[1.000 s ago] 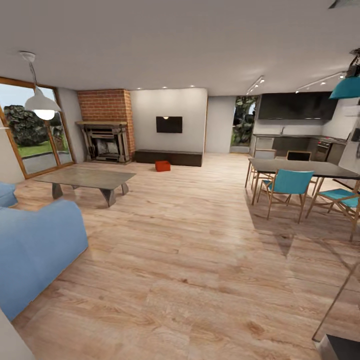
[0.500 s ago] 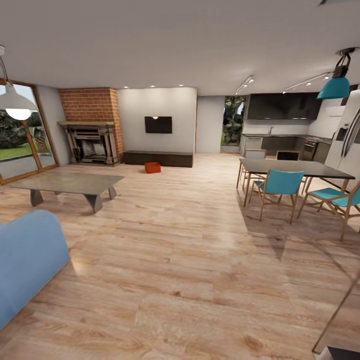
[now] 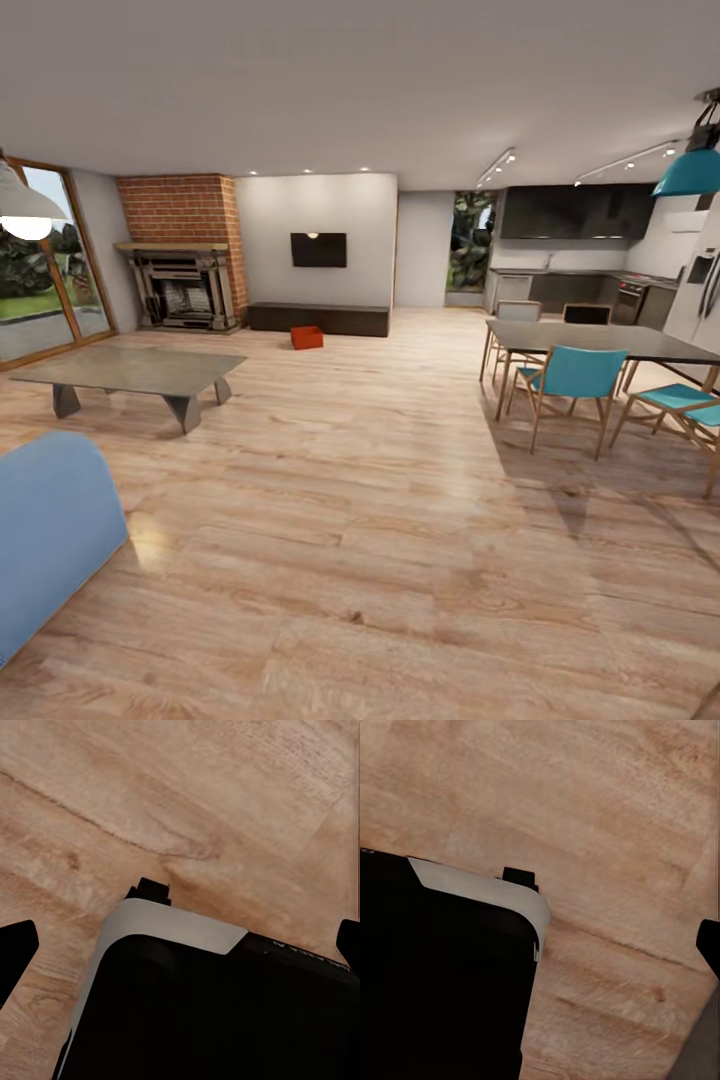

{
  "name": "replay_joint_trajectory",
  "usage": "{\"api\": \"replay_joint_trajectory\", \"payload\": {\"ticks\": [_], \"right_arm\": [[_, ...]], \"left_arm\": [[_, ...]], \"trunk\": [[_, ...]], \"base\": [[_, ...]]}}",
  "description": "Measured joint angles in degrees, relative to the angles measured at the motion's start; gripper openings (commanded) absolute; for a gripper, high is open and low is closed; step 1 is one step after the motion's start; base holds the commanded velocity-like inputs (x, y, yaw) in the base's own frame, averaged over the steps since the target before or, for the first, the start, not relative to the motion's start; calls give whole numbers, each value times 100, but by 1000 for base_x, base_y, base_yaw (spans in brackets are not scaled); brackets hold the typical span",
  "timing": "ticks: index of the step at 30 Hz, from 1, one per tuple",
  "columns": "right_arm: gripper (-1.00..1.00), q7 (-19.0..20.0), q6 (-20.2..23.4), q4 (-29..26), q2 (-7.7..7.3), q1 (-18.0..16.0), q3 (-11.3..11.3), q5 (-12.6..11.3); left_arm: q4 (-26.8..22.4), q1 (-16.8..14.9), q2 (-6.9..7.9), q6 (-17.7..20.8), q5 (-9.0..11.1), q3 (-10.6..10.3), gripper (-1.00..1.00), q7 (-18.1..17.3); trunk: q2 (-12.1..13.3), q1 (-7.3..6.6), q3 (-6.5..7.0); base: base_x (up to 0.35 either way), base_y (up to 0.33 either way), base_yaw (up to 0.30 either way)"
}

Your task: Move the two storage containers from the living room to the garage. In the garage, place one container on the floor and stack the other container on top of it (either order is fine).

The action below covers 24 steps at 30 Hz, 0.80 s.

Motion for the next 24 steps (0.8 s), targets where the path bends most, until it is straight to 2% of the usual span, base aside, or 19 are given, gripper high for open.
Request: {"api": "replay_joint_trajectory", "payload": {"ticks": [9,24], "right_arm": [[100,0,0,0,-3,-3,3,-2],[100,5,0,0,-1,0,16,11]], "left_arm": [[-1,0,-1,-29,4,0,100,0],[2,-1,-1,23,9,0,100,0]], "trunk": [[0,0,0],[0,0,0]], "base": [[325,0,205],[325,0,11]]}}
